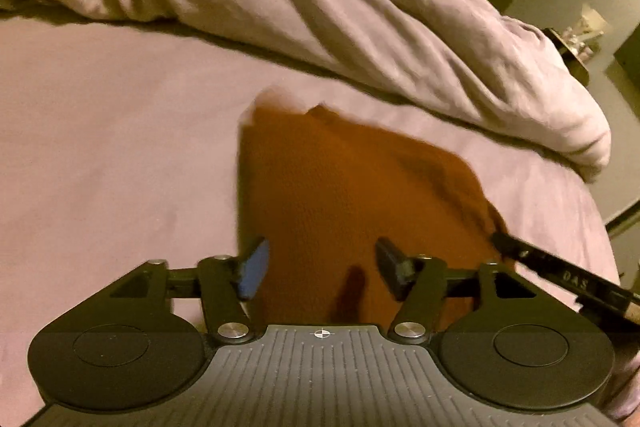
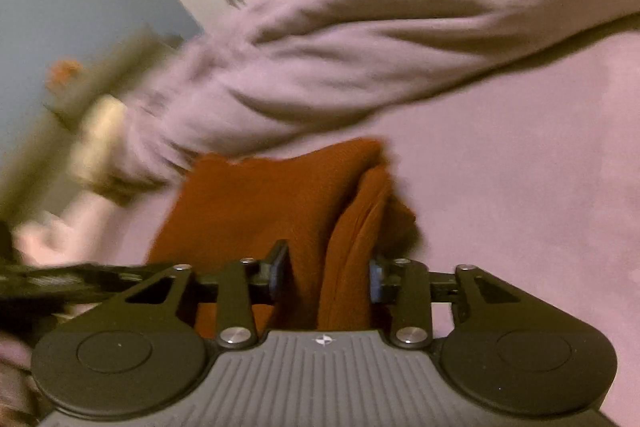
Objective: Fold small clothes
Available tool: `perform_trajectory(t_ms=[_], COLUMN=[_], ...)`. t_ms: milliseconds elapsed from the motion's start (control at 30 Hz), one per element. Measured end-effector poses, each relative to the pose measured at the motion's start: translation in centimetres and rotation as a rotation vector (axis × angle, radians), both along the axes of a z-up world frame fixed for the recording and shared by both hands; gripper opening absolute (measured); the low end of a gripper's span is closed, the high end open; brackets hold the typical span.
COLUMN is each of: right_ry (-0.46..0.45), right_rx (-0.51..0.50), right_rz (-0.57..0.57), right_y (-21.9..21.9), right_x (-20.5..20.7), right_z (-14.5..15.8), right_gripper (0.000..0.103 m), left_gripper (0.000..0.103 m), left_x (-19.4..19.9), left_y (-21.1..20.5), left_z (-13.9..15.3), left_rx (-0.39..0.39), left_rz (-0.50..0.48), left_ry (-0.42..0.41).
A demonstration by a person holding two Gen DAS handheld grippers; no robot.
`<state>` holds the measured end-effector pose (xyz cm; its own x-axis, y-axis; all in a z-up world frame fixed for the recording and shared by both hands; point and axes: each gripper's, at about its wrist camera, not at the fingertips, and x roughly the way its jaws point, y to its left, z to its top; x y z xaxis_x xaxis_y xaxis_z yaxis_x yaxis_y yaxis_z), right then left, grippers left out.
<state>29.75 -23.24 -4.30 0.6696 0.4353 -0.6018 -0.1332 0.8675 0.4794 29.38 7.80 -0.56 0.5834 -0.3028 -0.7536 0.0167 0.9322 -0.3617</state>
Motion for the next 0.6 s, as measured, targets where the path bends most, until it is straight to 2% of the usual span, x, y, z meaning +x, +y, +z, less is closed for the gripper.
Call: perform_trajectory(t_ms=[33,67,133,200,333,367,433,500,600], right_ry=[-0.017,-0.029,-0.057,-0.087,-0.201,-0.218,-0.235,-0.252,-0.243], right_rx=[-0.090,-0.165,-0.169,-0.161,-0.309,-0.336,-0.348,-0.350,-0.422], right_rz=[-0.045,-0.089,-0.131,-0.103,0.003,0.023,0.068,0.099,0.113], right_y=[0.2,0.2,-0.2,0.2,3.6,4.5,5.6,6.7,7.5], right_x=[-1.0,-2.3,-5.0,-6.9,-8.4,-8.4,-8.0,-8.0,-8.0], right_z=[0.0,0.1,0.5,1.2,2.8,3.1,3.4,3.4,2.4], right_gripper=[0.045,0.046,0.047,0.047,0.044,0.042,0.024,0.018,0.017], left_gripper=[0.087,0.089,0.089,0.089,0.089,0.089,0.089,0.089,0.090], left_x=[-1.0,-2.3,-4.4,-5.8,-6.9,-6.9,-6.9,-6.5,-5.5], left_y=[0.3,0.5,0.5,0.0,-0.8,-1.0,-1.4,-2.2,-3.2], left_z=[-0.1,-0.1,-0.4,-0.9,-0.9,-0.5,0.0,-0.1,-1.0], left_rx=[0.009,0.031,0.058,0.082,0.114,0.112,0.104,0.132,0.191], left_rz=[0.014,0.034,0.046,0.059,0.068,0.072,0.060,0.052,0.034], left_ry=[-0.008,-0.020,-0.050,-0.048,-0.049,-0.063,-0.084,-0.090,-0.063])
